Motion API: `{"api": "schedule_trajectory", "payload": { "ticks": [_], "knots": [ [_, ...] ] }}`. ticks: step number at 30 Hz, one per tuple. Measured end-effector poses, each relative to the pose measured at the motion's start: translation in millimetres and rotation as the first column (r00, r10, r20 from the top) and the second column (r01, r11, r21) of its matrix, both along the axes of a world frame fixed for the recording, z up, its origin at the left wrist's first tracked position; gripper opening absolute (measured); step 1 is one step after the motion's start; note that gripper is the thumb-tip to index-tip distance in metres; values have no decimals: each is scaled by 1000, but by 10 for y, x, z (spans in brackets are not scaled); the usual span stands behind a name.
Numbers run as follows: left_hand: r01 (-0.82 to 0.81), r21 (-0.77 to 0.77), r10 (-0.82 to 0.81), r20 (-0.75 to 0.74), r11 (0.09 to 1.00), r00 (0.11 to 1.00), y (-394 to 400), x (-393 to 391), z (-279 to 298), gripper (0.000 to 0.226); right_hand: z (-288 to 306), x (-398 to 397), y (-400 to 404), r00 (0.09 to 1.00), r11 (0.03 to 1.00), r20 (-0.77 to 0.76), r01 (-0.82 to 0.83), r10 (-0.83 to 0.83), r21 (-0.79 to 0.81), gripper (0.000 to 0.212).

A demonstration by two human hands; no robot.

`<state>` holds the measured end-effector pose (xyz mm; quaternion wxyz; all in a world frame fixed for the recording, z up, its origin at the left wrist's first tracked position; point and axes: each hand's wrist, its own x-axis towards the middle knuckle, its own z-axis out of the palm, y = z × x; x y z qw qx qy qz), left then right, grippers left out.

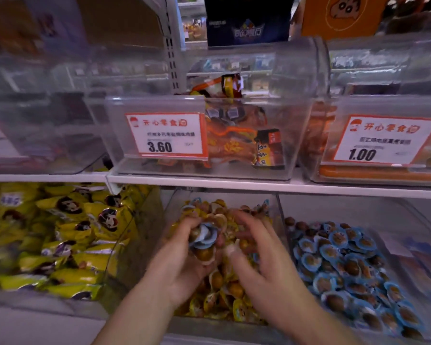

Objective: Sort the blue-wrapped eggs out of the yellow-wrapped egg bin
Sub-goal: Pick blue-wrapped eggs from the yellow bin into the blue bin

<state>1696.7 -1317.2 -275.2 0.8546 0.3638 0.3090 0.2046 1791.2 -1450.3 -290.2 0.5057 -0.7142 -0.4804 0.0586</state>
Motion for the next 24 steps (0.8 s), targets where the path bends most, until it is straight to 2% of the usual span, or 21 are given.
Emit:
{"api": "schedule_trajectory", "payload": {
  "ticks": [2,4,6,8,12,14,16,18,20,22,23,24],
  "knots": [
    [13,-11,-14,-21,1000,1000,-4,-82,-60,29,-67,-117,147,994,989,-28,-107,105,-99,74],
    [22,46,-20,-41,999,999,13,-156,-147,25,-135,-161,277,980,960,77,-159,181,-231,84],
    [3,160,13,-97,987,995,38,-194,-216,22,-185,-157,372,967,945,157,-150,202,-291,81],
    [-13,223,45,-140,975,989,85,-211,-242,24,-216,-147,444,978,965,151,-107,146,-240,67],
    [53,226,-37,-74,973,997,211,-275,-173,40,-196,-56,557,992,999,-124,-31,25,-44,28],
    [34,222,-21,-64,974,998,257,-290,-174,45,-171,-20,594,961,1000,-278,10,-12,-7,25],
    [-2,185,14,-64,983,998,283,-284,-184,40,-150,-13,606,890,999,-454,51,-43,6,22],
    [9,183,6,-83,983,997,284,-276,-178,36,-134,-12,591,835,997,-547,82,-60,15,19],
    [5,232,21,-106,973,994,270,-258,-181,33,-124,-13,576,789,999,-614,46,-25,19,19],
    [-23,423,94,-147,906,985,235,-243,-219,27,-119,-44,562,686,997,-723,-47,81,67,23],
    [-15,604,146,-167,796,975,227,-237,-254,22,-120,-60,554,612,990,-779,-82,138,111,28],
    [17,790,191,-169,614,967,215,-240,-279,19,-111,-78,546,525,982,-830,-100,189,160,31]
  ]
}}
